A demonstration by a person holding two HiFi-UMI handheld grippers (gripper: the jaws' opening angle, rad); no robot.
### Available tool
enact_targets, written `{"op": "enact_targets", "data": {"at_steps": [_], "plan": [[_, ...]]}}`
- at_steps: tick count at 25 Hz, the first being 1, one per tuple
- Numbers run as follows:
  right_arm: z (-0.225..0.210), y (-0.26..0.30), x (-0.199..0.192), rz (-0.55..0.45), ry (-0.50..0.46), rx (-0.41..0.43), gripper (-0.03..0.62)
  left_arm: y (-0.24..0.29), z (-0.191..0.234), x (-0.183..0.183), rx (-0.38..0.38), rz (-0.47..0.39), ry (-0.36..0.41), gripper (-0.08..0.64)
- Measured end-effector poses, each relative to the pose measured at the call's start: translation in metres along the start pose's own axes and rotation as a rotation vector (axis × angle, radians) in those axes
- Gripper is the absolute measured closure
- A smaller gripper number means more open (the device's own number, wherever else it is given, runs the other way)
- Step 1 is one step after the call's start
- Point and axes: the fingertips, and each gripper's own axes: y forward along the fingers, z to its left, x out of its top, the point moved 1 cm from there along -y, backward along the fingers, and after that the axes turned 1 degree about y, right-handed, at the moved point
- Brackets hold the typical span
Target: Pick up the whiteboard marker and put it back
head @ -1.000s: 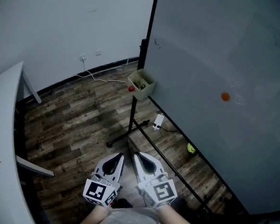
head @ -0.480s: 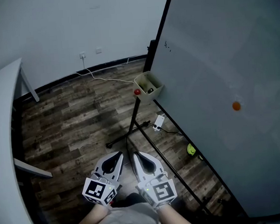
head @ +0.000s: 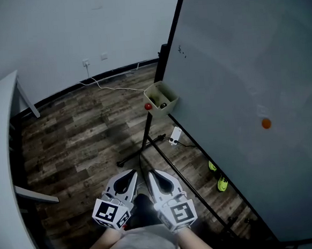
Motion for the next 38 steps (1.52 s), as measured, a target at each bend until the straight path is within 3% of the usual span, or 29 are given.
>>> {"op": "enact_targets", "data": {"at_steps": [24,25,27,38], "plan": [[-0.138,0.125,0.034,0.012,-0.134,-0.046,0.569,0.158,0.088,0.013,-0.014,-0.003,-0.021,0.545],[-0.144,0.129,0.035,0.011,-0.146,-0.045,0.566,0.164,0.091,0.013,-0.012,0.0,-0.018,0.545],[-0.154,0.138,0.039,0.011,-0.168,-0.036,0.487,0.174,0.097,0.014,-0.005,0.005,-0.013,0.545],[-0.18,0.174,0.047,-0.002,-0.241,0.027,0.48,0.213,0.116,0.02,0.03,-0.004,0.006,0.545]]}}
